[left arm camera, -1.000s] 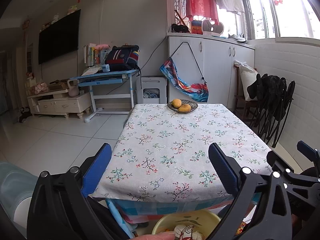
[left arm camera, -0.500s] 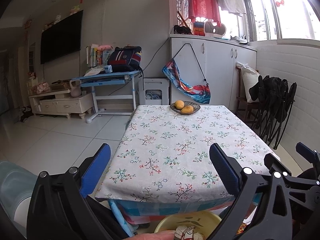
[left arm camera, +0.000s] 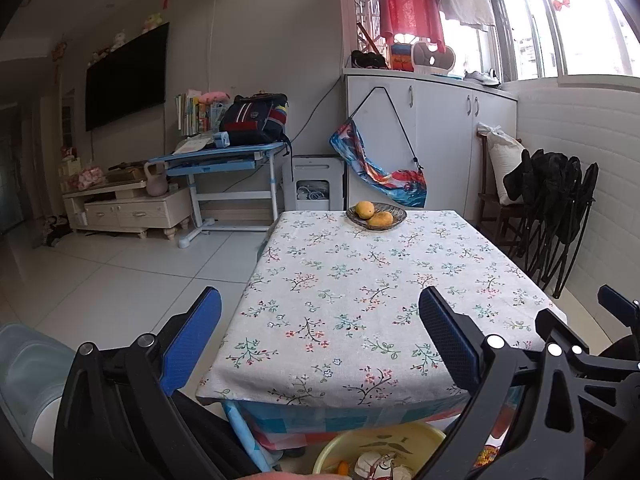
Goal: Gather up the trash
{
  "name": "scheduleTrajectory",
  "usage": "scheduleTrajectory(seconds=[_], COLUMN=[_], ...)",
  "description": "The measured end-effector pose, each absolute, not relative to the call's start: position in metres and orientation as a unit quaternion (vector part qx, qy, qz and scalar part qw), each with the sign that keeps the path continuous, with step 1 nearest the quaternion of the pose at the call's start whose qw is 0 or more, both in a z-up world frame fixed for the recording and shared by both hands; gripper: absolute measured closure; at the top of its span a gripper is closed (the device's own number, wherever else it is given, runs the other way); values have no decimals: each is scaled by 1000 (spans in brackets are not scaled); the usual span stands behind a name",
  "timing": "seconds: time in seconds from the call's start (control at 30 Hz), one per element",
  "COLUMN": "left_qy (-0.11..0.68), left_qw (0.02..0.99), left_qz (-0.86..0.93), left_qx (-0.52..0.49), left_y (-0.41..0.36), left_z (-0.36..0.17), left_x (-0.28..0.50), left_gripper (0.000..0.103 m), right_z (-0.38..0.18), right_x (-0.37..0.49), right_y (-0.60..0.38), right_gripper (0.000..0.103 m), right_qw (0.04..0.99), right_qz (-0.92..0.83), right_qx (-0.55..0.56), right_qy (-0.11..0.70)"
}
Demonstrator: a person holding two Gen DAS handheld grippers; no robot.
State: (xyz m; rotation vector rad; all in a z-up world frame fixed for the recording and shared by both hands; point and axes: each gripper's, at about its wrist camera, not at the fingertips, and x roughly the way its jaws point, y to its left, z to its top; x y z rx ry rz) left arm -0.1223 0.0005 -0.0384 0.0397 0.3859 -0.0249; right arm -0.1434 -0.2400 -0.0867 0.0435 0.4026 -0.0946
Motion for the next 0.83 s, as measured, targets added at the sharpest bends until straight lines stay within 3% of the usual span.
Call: scheduleTrajectory(seconds=[0.83], left_qy=[233], left_qw=[970], left_qz=[-55], left_qx=[36], left_y=[-6], left_z=[-54], left_x=[-119], left_gripper=[7], right_z=[-90], right_x=[-140], right_y=[-249], right_gripper=[8], right_qw=[977], right_qz=[-45], right_qx=[32], right_qy=[206])
